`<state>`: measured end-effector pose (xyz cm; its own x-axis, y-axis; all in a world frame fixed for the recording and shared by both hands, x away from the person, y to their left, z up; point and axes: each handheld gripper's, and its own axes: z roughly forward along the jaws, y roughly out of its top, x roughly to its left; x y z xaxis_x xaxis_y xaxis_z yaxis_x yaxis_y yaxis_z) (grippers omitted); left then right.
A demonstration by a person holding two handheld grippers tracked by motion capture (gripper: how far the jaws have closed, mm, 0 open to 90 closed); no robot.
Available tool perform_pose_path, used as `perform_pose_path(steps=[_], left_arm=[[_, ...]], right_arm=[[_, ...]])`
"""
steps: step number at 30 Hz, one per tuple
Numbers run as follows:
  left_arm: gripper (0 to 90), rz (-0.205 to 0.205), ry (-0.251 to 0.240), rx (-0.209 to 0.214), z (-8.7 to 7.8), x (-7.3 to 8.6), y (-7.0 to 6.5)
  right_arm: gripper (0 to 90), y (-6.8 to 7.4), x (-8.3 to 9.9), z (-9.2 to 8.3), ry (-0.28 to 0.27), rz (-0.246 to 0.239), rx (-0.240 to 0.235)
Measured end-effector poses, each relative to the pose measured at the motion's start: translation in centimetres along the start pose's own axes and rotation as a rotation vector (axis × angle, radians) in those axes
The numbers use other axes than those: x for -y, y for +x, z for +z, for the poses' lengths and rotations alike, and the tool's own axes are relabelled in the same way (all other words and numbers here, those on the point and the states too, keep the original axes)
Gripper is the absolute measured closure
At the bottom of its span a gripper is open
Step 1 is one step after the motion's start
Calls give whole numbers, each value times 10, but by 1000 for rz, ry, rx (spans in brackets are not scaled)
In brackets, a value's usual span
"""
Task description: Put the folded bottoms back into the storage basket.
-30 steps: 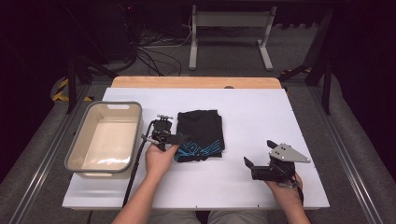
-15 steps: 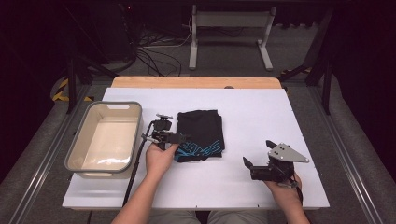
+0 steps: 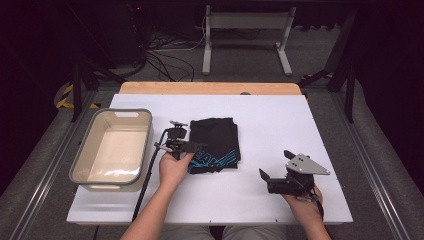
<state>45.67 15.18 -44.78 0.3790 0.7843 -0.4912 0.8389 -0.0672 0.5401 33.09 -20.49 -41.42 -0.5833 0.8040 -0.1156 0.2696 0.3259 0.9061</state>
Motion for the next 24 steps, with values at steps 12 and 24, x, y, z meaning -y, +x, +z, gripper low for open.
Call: perform_pose_path(steps=[12, 24], left_arm=[[179, -15, -3, 63, 9, -3, -7], [348, -21, -2, 49, 12, -4, -10]], right_arm=[[15, 0, 0, -1, -1, 2, -2], [15, 1, 0, 0, 1, -2, -5]])
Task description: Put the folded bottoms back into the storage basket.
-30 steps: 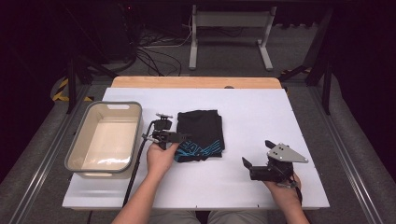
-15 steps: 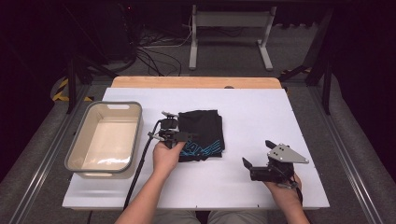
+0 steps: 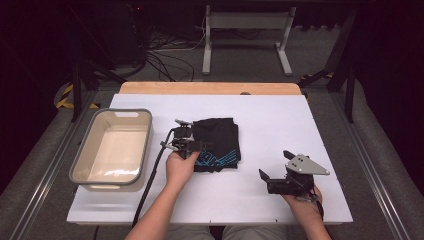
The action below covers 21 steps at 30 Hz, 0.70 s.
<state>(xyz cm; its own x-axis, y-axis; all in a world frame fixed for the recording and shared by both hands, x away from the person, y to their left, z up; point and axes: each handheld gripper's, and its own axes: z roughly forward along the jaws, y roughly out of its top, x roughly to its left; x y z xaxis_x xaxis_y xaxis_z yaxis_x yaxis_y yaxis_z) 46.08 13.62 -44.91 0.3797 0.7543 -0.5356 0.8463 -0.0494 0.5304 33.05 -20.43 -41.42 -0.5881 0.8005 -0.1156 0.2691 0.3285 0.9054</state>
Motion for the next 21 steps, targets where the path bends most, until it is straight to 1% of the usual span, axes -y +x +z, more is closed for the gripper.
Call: perform_pose_path(steps=[5, 6, 7, 9, 10, 12, 13, 18, 19, 20, 21], left_arm=[[370, 24, 9, -32, 1, 0, -4], [376, 24, 9, -32, 1, 0, -4], [388, 33, 14, -40, 1, -1, -5], [399, 44, 21, -42, 3, -1, -7], [418, 54, 26, -55, 4, -2, -9], [434, 60, 25, -61, 5, -1, -10], [443, 68, 28, -76, 5, -2, -11], [482, 66, 29, -81, 5, -2, -11], [482, 60, 26, -83, 5, -2, -11], [490, 54, 26, -94, 5, -2, -11], [544, 53, 21, -120, 5, -2, -12]], right_arm=[[15, 1, 0, 1, 3, -3, -3], [15, 1, 0, 1, 3, -3, -3], [16, 1, 0, 1, 2, -3, -3], [15, 1, 0, 1, 2, -3, -3], [15, 1, 0, 1, 4, -4, -2], [16, 1, 0, 1, 4, -4, -1], [16, 1, 0, 1, 4, -2, -3], [16, 1, 0, 1, 4, -4, -1], [16, 1, 0, 1, 5, -4, -3], [16, 1, 0, 1, 5, -5, -2], [16, 1, 0, 1, 5, -5, -3]])
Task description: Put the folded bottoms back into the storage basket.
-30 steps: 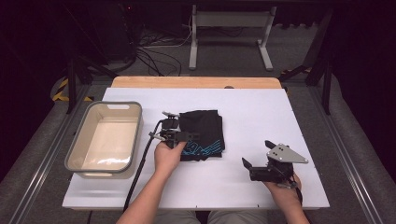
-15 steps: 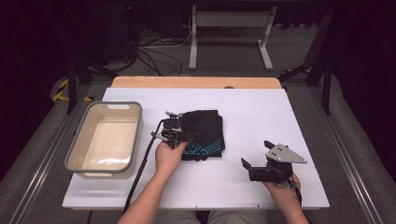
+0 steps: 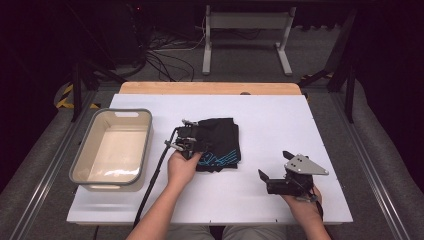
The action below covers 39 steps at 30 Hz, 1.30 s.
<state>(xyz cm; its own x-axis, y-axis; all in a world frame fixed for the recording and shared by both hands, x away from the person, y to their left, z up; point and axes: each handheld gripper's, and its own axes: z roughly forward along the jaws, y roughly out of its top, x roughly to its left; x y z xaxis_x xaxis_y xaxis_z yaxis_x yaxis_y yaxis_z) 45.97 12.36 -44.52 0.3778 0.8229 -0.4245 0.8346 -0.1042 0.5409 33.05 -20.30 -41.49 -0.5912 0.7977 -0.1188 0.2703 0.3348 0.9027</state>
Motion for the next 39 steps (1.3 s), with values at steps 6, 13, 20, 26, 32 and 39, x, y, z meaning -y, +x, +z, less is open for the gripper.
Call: perform_pose_path(steps=[6, 13, 20, 26, 32, 39], left_arm=[[647, 3, -2, -36, 0, 0, -1], [726, 9, -2, -41, 1, 1, 0], [779, 24, -14, -49, -1, 1, -1], [786, 40, -38, -45, -10, 0, -2], [787, 55, -81, -13, -32, -3, -9], [787, 97, -92, -19, -55, -1, -14]], right_arm=[[16, 0, 0, 0, 3, 0, 2], [17, 1, 0, 1, 6, 0, 1], [19, 0, 1, 1, 6, -1, 4], [19, -1, 1, 0, 6, 4, 8], [20, 1, 1, 1, 6, 1, 6], [21, 1, 1, 0, 4, 2, 10]])
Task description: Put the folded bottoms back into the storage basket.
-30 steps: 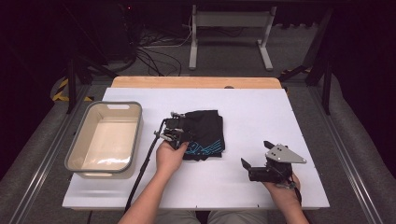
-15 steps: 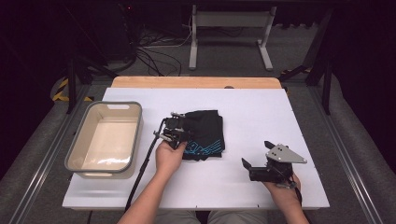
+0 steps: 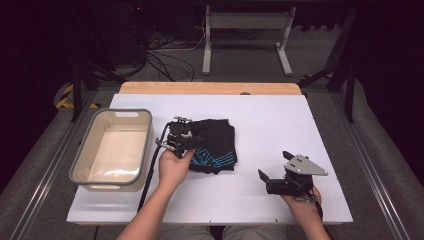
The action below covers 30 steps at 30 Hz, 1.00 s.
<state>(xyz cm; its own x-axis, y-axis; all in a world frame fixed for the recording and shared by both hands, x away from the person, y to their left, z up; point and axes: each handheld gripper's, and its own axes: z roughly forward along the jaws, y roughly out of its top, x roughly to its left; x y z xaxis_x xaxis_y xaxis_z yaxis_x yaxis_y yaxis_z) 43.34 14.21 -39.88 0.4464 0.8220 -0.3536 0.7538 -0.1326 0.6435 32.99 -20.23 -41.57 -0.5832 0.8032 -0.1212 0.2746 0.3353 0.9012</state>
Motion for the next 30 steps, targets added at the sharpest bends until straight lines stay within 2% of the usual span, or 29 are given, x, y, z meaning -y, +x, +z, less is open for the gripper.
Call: perform_pose_path(steps=[1, 5, 12, 15, 23, 25, 29, 30], left_arm=[[787, 0, 0, 0, 0, 0, 0], [787, 22, -24, -12, -20, 0, 2], [787, 37, -36, -35, -37, 1, 8], [787, 32, -52, -44, -50, 2, 13], [788, 8, -83, -52, -70, 4, 27], [788, 19, -97, -49, -76, 4, 30], [789, 27, -114, -74, -90, 5, 35], [789, 23, -127, -78, -98, 6, 38]], right_arm=[[21, 0, 0, 0, 0, 0, 0], [21, -1, 0, 1, -2, 7, -2], [21, 1, 0, 3, 4, 4, -3], [21, 1, 0, 3, 5, 5, -2], [21, 0, 0, 3, 5, 8, 0], [21, 0, 1, 3, 7, 8, 2], [21, 0, 1, 3, 4, 11, 1], [21, 0, 1, 3, 5, 12, 1]])
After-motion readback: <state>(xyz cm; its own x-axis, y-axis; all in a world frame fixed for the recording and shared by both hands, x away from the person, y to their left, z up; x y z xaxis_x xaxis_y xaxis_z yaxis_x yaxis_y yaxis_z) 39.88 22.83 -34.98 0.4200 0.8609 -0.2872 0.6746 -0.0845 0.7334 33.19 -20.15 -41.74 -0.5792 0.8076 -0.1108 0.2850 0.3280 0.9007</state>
